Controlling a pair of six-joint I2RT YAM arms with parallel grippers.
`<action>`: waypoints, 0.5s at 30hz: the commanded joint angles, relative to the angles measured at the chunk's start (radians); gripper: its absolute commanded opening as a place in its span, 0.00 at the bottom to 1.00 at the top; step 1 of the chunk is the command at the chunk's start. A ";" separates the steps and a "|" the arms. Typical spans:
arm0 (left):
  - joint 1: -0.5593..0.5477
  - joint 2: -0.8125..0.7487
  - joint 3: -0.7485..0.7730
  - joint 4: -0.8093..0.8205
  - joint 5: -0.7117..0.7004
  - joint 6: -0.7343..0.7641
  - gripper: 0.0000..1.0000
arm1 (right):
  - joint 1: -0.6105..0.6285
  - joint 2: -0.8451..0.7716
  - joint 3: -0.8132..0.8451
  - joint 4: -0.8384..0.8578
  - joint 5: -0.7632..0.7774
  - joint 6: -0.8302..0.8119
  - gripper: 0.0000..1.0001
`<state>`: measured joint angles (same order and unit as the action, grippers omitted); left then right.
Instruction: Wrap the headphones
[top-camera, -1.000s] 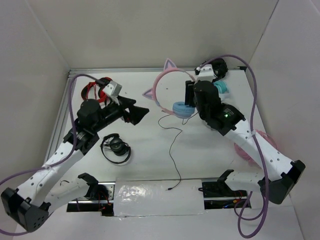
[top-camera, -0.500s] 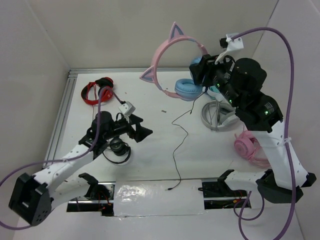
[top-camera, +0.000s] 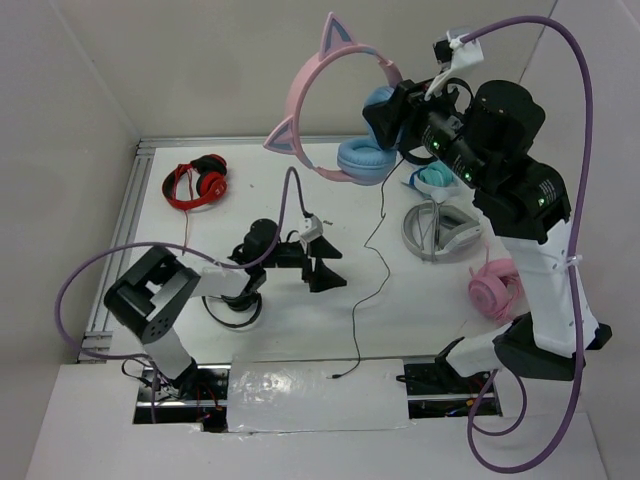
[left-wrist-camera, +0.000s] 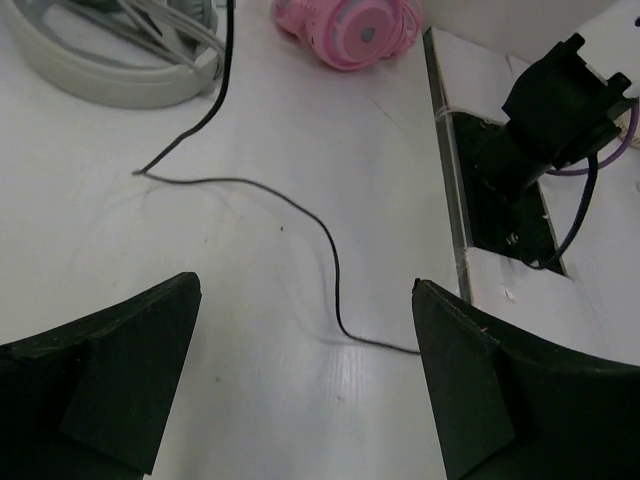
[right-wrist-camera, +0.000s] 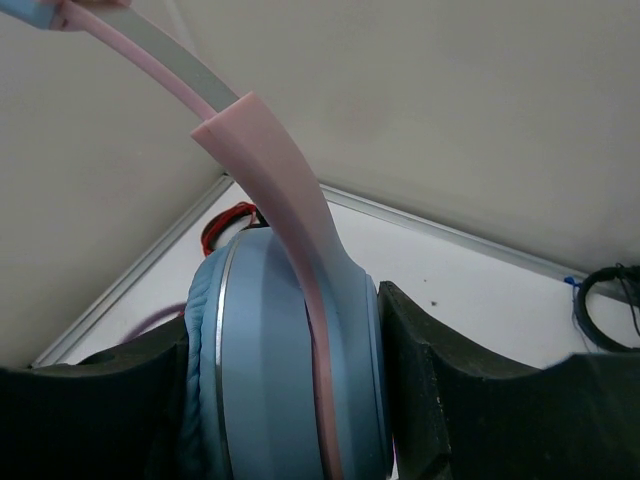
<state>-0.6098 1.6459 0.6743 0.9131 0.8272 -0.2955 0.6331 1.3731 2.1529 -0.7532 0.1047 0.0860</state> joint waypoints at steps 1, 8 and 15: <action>-0.042 0.073 0.074 0.274 -0.061 -0.001 0.99 | 0.016 0.006 0.105 0.029 -0.077 0.029 0.00; -0.053 0.302 0.272 0.400 -0.156 -0.079 0.99 | 0.028 0.007 0.127 0.038 -0.154 0.061 0.00; -0.057 0.382 0.425 0.345 -0.244 -0.031 0.99 | 0.033 0.018 0.116 0.034 -0.209 0.084 0.00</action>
<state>-0.6640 2.0140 1.0279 1.1713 0.6086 -0.3683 0.6548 1.4036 2.2406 -0.7818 -0.0620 0.1375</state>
